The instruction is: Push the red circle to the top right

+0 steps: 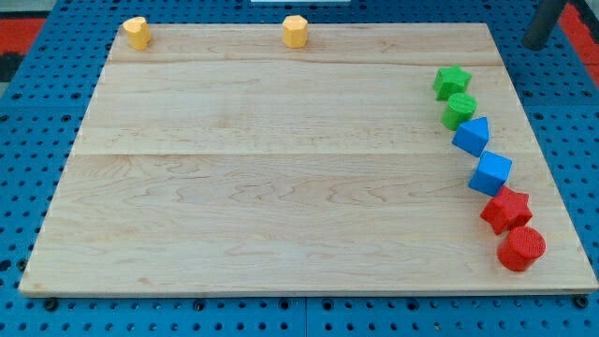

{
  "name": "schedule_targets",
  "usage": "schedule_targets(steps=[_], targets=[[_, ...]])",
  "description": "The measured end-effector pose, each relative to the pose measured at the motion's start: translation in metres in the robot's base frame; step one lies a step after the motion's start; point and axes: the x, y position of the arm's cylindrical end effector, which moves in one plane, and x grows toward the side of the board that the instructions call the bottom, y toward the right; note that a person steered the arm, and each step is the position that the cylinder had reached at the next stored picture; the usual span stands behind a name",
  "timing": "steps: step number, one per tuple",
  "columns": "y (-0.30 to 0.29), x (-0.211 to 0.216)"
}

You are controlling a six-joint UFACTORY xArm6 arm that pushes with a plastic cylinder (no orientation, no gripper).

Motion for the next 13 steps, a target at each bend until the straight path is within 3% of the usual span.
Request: schedule_targets(steps=[1,3,4,9,12,13], targets=[[-0.001,0.084],[-0.013,0.302],[-0.033,0.324],[-0.177,0.365],[-0.26,0.275],[-0.26,0.229]])
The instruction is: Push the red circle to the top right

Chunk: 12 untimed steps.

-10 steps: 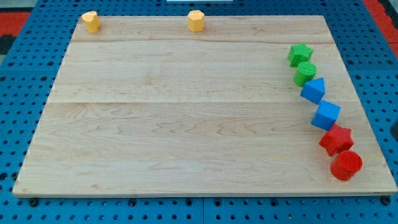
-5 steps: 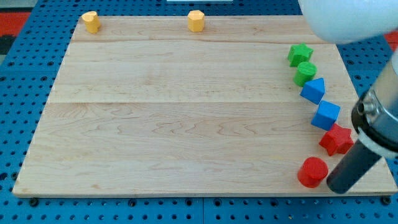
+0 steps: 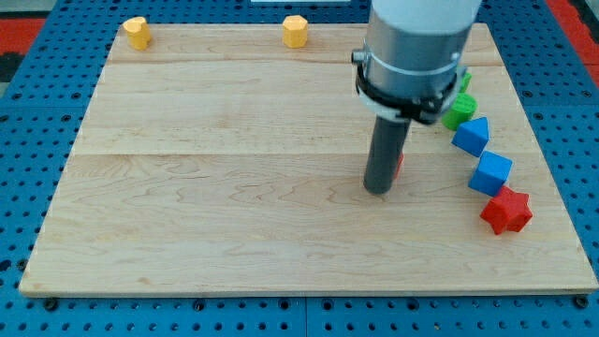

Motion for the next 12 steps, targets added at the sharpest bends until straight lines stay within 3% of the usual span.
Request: schedule_targets(steps=[2,4,6,7,8,9,12], targets=[[0.001,-0.064],[0.007,-0.033],[0.021,-0.082],[0.028,-0.082],[0.028,-0.049],[0.053,-0.054],[0.05,-0.147]])
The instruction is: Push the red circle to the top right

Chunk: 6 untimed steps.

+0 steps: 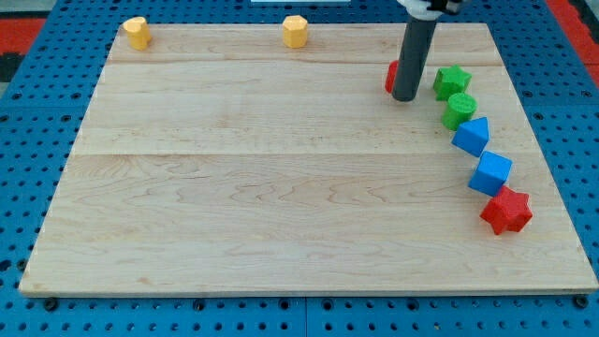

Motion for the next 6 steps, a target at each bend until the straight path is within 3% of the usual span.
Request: schedule_targets(steps=[1,2,4,5,6], targets=[[-0.011,-0.031],[-0.037,-0.029],[0.014,-0.077],[0.012,-0.075],[0.011,-0.042]])
